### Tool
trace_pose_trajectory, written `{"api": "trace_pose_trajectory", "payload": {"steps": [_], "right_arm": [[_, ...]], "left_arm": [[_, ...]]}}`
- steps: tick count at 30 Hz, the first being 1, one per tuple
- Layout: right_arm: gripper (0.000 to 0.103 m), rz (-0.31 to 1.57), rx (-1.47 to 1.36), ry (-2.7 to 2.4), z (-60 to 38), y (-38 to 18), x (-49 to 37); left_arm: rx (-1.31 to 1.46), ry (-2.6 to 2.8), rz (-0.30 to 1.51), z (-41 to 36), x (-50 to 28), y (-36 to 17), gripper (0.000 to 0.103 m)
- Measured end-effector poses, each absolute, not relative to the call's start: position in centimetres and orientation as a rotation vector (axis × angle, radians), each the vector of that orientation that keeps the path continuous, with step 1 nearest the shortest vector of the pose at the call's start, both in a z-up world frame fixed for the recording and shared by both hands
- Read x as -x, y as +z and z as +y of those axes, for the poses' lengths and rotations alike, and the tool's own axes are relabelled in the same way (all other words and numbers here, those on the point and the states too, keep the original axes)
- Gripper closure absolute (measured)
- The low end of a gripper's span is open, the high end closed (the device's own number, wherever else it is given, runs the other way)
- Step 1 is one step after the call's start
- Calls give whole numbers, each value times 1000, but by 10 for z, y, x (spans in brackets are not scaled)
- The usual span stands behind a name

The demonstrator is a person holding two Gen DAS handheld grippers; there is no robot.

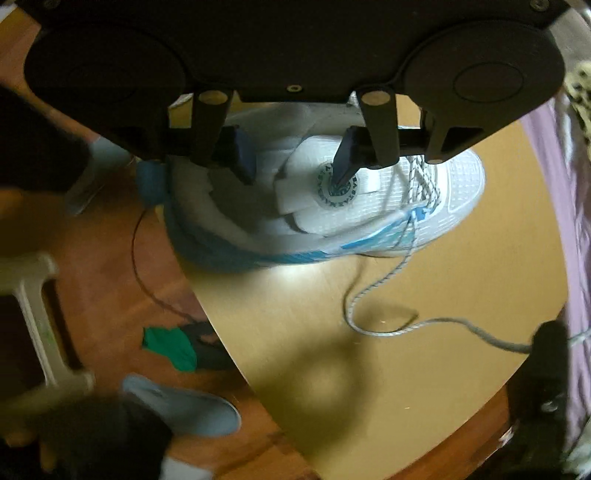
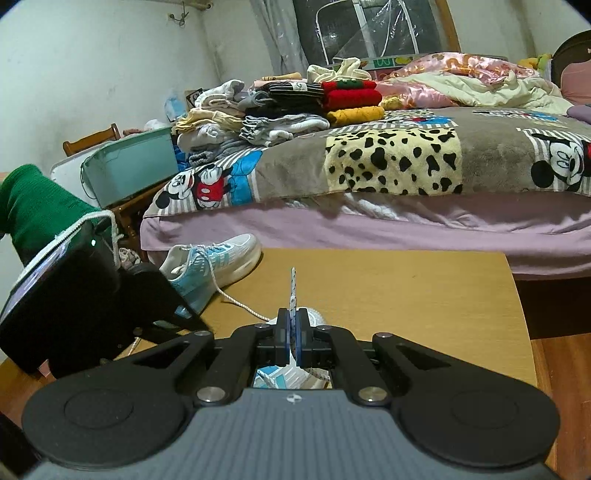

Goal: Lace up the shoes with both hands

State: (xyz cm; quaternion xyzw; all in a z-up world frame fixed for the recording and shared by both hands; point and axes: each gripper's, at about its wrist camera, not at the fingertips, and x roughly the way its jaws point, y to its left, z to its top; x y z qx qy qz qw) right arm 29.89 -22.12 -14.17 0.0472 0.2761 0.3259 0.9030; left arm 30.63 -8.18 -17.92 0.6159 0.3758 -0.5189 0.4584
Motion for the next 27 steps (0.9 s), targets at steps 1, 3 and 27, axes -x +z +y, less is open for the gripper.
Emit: {"api": "trace_pose_trajectory", "payload": {"steps": [1, 3, 27], "right_arm": [[98, 571, -97, 672, -220, -142, -299], [98, 572, -95, 667, -221, -143, -300], [98, 679, 18, 913, -171, -155, -288]], "left_arm": [[-1516, -1283, 909, -83, -307, -178, 60], [-1515, -1294, 875, -84, -310, -177, 58], [-705, -791, 637, -38, -335, -117, 99]]}}
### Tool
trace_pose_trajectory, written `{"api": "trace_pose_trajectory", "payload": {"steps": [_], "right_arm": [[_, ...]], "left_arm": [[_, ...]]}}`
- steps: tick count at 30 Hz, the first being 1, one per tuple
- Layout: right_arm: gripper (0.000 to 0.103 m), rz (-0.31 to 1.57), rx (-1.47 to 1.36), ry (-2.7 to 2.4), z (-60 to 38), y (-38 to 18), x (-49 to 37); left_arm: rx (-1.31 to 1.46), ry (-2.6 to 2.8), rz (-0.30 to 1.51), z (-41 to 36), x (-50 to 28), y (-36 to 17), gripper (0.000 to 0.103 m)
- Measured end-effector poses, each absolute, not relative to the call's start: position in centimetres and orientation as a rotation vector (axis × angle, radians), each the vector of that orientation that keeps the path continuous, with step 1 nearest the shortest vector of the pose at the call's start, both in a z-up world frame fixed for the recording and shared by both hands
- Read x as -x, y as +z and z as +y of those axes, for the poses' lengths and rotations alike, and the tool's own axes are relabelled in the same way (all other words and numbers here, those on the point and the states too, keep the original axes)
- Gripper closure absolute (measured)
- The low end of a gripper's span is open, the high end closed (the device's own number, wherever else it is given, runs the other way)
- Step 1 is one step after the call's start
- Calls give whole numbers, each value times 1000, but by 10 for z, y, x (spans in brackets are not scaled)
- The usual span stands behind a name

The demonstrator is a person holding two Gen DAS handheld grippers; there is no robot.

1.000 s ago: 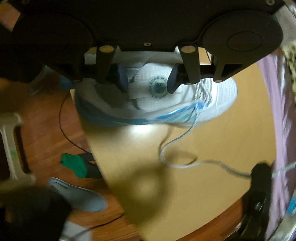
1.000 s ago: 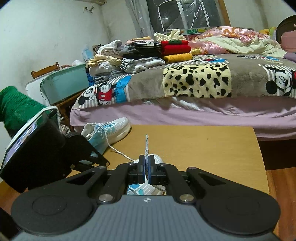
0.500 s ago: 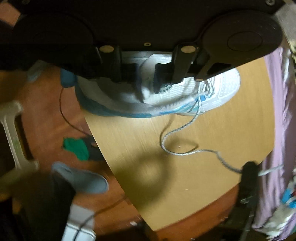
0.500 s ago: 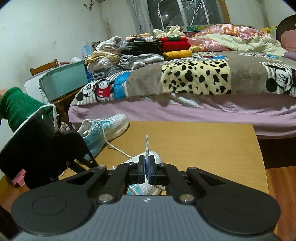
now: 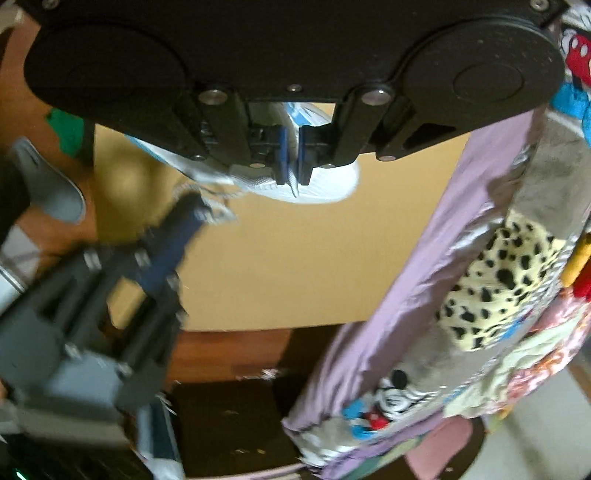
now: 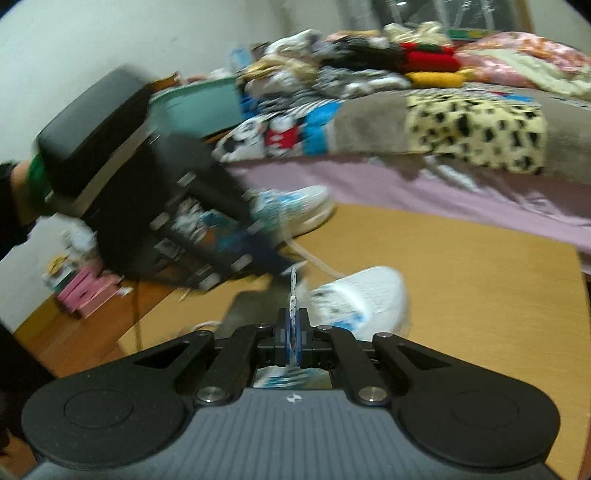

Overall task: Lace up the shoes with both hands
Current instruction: 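Hold the sneaker tongue with the left gripper while the right gripper pulls the lace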

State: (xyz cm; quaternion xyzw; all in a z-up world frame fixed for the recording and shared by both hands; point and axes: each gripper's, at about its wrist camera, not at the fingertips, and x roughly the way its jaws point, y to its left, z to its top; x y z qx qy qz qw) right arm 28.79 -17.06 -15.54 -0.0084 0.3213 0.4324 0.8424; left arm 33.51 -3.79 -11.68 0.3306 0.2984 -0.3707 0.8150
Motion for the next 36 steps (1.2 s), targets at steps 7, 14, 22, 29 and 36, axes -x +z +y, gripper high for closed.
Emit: {"api": "trace_pose_trajectory", "payload": {"steps": [7, 14, 22, 29, 36], "right_arm": [[98, 720, -60, 834, -153, -164, -303], [98, 739, -92, 819, -153, -175, -308], [98, 749, -100, 837, -156, -175, -307], [98, 777, -87, 820, -156, -175, -308], [98, 804, -104, 806, -160, -174, -310]], "left_arm": [[-590, -740, 612, -22, -317, -123, 97], [-661, -675, 596, -22, -299, -146, 59], [-732, -585, 586, -48, -307, -175, 79], [-746, -496, 526, -48, -289, -178, 90], [-845, -371, 354, -51, -262, -185, 93]]}}
